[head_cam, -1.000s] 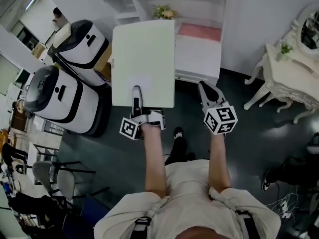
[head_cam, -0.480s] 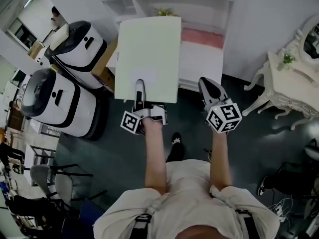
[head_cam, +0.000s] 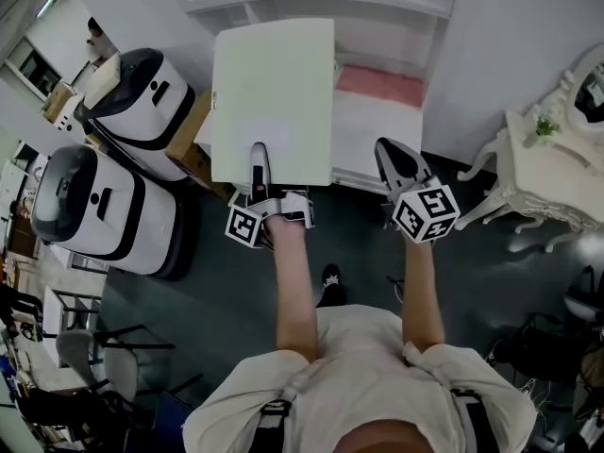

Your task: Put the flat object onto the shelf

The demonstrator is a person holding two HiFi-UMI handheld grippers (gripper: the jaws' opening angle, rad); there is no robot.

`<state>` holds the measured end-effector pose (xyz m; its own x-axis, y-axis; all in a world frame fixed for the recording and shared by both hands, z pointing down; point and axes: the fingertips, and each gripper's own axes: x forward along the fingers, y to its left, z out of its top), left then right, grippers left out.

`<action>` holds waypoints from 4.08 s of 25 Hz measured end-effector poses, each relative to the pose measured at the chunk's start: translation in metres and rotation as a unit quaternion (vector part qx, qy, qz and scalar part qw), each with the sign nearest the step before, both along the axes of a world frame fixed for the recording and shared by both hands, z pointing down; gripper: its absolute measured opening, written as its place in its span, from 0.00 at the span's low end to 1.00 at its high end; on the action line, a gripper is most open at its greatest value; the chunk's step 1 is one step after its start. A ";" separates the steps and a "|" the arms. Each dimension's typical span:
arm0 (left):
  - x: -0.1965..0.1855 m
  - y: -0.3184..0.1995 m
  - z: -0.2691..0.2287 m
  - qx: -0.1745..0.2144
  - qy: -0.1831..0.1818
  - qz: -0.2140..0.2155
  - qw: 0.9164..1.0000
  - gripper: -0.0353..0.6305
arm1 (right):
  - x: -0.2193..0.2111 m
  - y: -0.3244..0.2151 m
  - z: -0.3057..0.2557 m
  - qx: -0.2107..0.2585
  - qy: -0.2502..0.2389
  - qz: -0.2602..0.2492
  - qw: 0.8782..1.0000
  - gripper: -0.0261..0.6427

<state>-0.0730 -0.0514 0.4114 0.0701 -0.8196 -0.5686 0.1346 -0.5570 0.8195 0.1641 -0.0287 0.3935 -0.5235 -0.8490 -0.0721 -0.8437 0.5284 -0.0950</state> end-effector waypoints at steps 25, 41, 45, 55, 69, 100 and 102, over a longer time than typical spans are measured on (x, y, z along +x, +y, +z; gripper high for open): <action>-0.024 -0.152 -0.014 -0.009 -0.022 0.076 0.997 0.44 | -0.052 -0.157 0.001 -0.012 -0.010 0.028 1.000 0.14; -0.048 -0.181 -0.019 -0.006 -0.023 0.087 0.996 0.44 | -0.076 -0.208 0.012 -0.027 0.025 0.019 0.999 0.14; -0.061 -0.194 -0.016 -0.006 -0.021 0.077 0.997 0.44 | -0.092 -0.223 0.012 -0.019 0.022 0.001 1.000 0.14; -0.056 -0.262 -0.020 0.001 -0.010 0.096 0.995 0.44 | -0.068 -0.279 0.011 -0.011 0.012 0.026 1.000 0.14; -0.022 -0.373 -0.037 -0.043 -0.011 0.105 0.993 0.44 | -0.090 -0.324 -0.024 0.067 0.109 -0.051 0.991 0.14; -0.011 -0.496 -0.062 -0.109 -0.037 0.088 0.989 0.44 | -0.142 -0.392 -0.041 0.154 0.148 -0.206 0.955 0.14; -0.011 -0.497 -0.063 -0.109 -0.038 0.086 0.990 0.44 | -0.141 -0.394 -0.043 0.161 0.146 -0.199 0.956 0.14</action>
